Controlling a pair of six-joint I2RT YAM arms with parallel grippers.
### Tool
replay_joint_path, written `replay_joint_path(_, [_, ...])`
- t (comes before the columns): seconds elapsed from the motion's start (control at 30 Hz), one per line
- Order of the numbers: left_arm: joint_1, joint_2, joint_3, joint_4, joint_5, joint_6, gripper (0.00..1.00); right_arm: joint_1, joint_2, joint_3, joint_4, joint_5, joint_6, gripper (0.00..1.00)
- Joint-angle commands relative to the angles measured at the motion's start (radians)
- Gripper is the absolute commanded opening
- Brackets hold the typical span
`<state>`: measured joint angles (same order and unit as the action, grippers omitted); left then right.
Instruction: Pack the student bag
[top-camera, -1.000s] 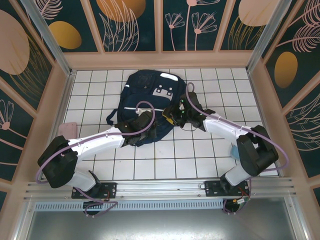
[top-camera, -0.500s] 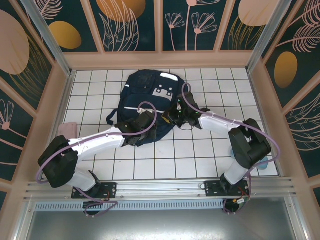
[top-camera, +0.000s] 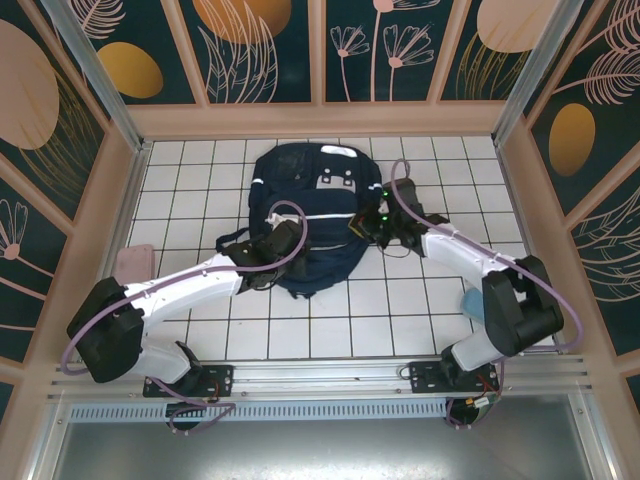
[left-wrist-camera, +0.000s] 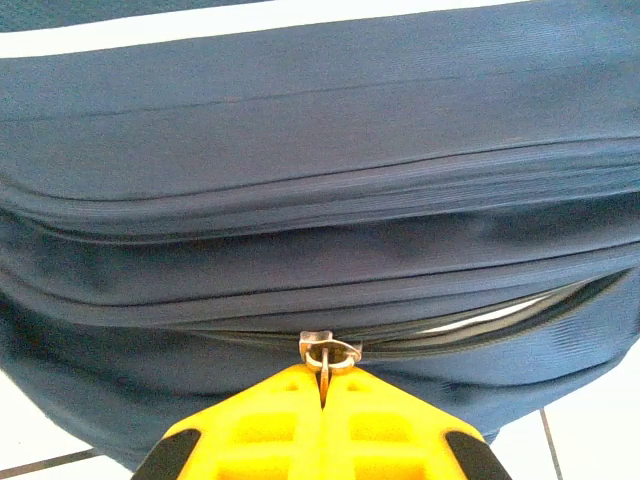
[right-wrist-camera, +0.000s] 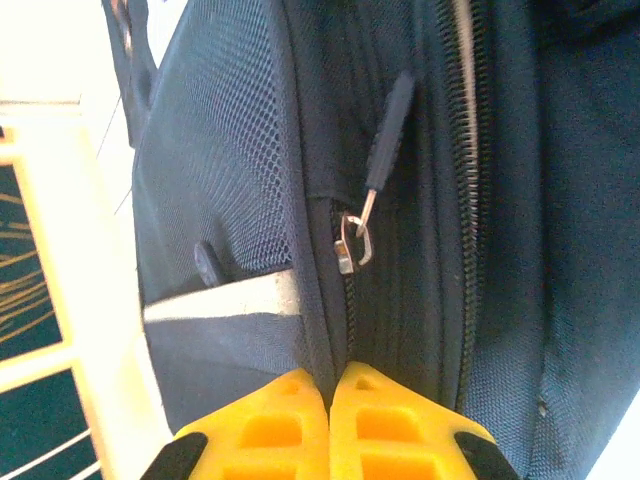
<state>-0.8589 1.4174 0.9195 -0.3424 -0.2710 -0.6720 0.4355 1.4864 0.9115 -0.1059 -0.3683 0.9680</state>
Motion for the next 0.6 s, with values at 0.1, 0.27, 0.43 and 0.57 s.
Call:
replay_joint_path(0.1, [0.029,-0.022,-0.001,-0.019,-0.046,0.036,0.0,-0.118,-0.066,-0.01,-0.101,0.107,-0.157,0.0])
replay_joint_path(0.27, [0.04,0.002,0.032,-0.009,-0.048,0.069,0.0,-0.173,-0.069,0.022,-0.126,0.113,-0.235,0.0])
replay_joint_path(0.43, [0.071,0.027,0.084,0.002,-0.053,0.089,0.0,-0.19,-0.092,0.044,-0.137,0.124,-0.271,0.0])
replay_joint_path(0.57, [0.106,0.048,0.106,0.02,-0.042,0.126,0.0,-0.211,-0.092,0.067,-0.149,0.143,-0.292,0.0])
